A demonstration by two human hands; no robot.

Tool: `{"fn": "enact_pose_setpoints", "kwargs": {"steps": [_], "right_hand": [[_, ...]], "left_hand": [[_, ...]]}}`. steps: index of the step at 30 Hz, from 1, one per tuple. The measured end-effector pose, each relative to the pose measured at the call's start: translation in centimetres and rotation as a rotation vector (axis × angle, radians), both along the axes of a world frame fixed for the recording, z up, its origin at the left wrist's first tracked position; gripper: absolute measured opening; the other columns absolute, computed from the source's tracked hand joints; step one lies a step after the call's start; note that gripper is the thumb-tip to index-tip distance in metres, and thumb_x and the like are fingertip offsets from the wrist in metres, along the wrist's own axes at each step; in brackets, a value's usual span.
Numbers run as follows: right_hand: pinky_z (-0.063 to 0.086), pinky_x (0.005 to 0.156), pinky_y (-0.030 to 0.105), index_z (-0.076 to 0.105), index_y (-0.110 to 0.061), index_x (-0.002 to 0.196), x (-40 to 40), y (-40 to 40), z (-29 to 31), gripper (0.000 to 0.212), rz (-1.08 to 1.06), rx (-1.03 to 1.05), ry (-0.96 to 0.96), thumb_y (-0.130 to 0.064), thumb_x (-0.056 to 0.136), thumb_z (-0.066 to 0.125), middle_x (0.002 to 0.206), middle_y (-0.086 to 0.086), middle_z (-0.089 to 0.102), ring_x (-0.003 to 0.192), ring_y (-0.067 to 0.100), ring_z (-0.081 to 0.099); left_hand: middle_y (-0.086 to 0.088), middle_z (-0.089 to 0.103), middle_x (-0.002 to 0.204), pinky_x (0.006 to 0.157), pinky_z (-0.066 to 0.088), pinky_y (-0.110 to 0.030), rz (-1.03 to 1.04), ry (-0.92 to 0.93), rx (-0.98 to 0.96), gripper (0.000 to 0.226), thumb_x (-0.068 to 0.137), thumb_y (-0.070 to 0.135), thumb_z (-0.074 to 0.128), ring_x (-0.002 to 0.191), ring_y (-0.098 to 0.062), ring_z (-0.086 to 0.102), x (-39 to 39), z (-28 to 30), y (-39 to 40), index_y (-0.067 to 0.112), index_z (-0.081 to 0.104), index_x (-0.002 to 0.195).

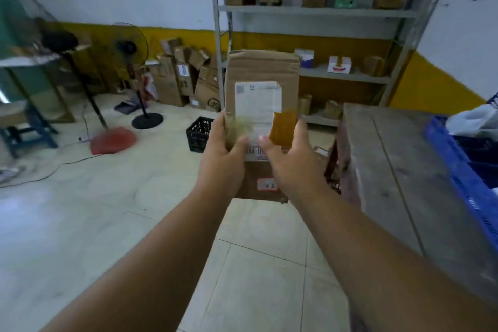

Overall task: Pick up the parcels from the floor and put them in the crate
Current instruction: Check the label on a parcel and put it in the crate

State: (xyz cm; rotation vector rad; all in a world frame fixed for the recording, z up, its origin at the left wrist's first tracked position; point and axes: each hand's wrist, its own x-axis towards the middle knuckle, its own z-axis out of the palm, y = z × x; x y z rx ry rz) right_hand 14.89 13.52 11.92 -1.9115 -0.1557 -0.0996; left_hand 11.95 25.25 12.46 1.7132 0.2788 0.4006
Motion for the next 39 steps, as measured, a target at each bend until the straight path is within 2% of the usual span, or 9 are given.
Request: {"fn": "enact_pose_setpoints", "kwargs": {"steps": [7, 10, 13, 20, 23, 25, 31, 36, 39], "right_hand": [[0.052, 0.087, 0.027, 0.015, -0.037, 0.153, 4.1, 15.8, 0.8, 0.072, 0.028, 0.073, -0.076, -0.043, 0.097, 0.059, 0.135, -0.01, 0.049, 0.119, 0.012, 0.055], [0.047, 0.079, 0.021, 0.021, -0.037, 0.149, 5.9, 22.4, 1.6, 0.064, 0.044, 0.068, -0.06, -0.044, 0.097, 0.057, 0.121, -0.015, 0.046, 0.111, 0.006, 0.052], [0.054, 0.076, 0.023, 0.03, -0.042, 0.13, 7.9, 27.8, 1.8, 0.045, 0.058, 0.112, -0.046, -0.042, 0.097, 0.06, 0.117, -0.013, 0.054, 0.109, 0.013, 0.062], [0.059, 0.09, 0.043, 0.031, -0.035, 0.145, 15.5, 34.8, 1.0, 0.058, 0.041, 0.065, -0.044, -0.044, 0.095, 0.061, 0.13, -0.007, 0.058, 0.113, 0.018, 0.062], [0.06, 0.085, 0.038, 0.031, -0.034, 0.146, 20.9, 37.3, -0.2, 0.059, 0.034, 0.027, -0.034, -0.045, 0.096, 0.06, 0.131, -0.006, 0.057, 0.113, 0.019, 0.062], [0.06, 0.079, 0.032, 0.028, -0.036, 0.148, 25.5, 39.2, -0.7, 0.061, 0.042, 0.011, -0.036, -0.047, 0.096, 0.058, 0.132, -0.007, 0.055, 0.111, 0.018, 0.062], [0.06, 0.077, 0.031, 0.023, -0.033, 0.152, 39.9, 47.4, -1.0, 0.066, 0.134, 0.046, -0.002, -0.046, 0.097, 0.056, 0.123, -0.011, 0.051, 0.106, 0.013, 0.06], [0.058, 0.066, 0.022, 0.031, -0.042, 0.136, 49.5, 54.1, -0.3, 0.044, 0.226, 0.104, 0.01, -0.04, 0.099, 0.056, 0.103, -0.021, 0.054, 0.092, 0.006, 0.064], [0.059, 0.071, 0.026, 0.032, -0.041, 0.139, 54.3, 57.9, -0.9, 0.046, 0.251, 0.091, 0.016, -0.039, 0.099, 0.054, 0.106, -0.019, 0.056, 0.093, 0.005, 0.065]], "left_hand": [[0.011, 0.052, 0.139, 0.085, 0.059, -0.049, 0.038, -0.029, 0.036, 0.058, 0.098, 0.032, 0.054, 0.11, -0.017, 0.064, 3.4, 0.8, 14.9, 0.053, 0.025, 0.143], [0.012, 0.049, 0.139, 0.084, 0.059, -0.045, 0.054, -0.04, 0.06, 0.062, 0.097, 0.03, 0.057, 0.109, -0.015, 0.063, 4.9, 1.7, 21.5, 0.05, 0.024, 0.145], [0.014, 0.048, 0.138, 0.082, 0.06, -0.042, 0.053, -0.052, 0.068, 0.066, 0.096, 0.028, 0.059, 0.109, -0.014, 0.062, 6.6, 2.2, 26.9, 0.051, 0.023, 0.146], [0.015, 0.049, 0.141, 0.089, 0.057, -0.045, 0.08, 0.001, 0.029, 0.067, 0.096, 0.029, 0.059, 0.118, -0.014, 0.058, 13.7, 0.9, 34.0, 0.048, 0.023, 0.148], [0.015, 0.046, 0.145, 0.094, 0.055, -0.047, 0.09, 0.043, 0.031, 0.067, 0.097, 0.029, 0.059, 0.122, -0.015, 0.054, 18.7, -0.1, 36.4, 0.05, 0.022, 0.149], [0.015, 0.048, 0.143, 0.092, 0.056, -0.047, 0.097, 0.058, 0.027, 0.067, 0.098, 0.029, 0.057, 0.118, -0.014, 0.057, 22.6, -0.7, 38.4, 0.052, 0.02, 0.148], [0.014, 0.056, 0.136, 0.076, 0.062, -0.036, 0.174, 0.079, -0.005, 0.06, 0.1, 0.027, 0.052, 0.095, -0.003, 0.063, 35.8, -0.3, 46.3, 0.053, 0.025, 0.147], [0.019, 0.057, 0.131, 0.056, 0.056, -0.017, 0.235, 0.069, -0.072, 0.058, 0.101, 0.024, 0.051, 0.091, 0.0, 0.065, 44.8, 0.3, 52.5, 0.054, 0.027, 0.145], [0.022, 0.059, 0.123, 0.06, 0.057, -0.021, 0.247, 0.071, -0.097, 0.056, 0.101, 0.023, 0.051, 0.09, 0.0, 0.067, 49.5, -0.1, 56.3, 0.057, 0.031, 0.141]]}}
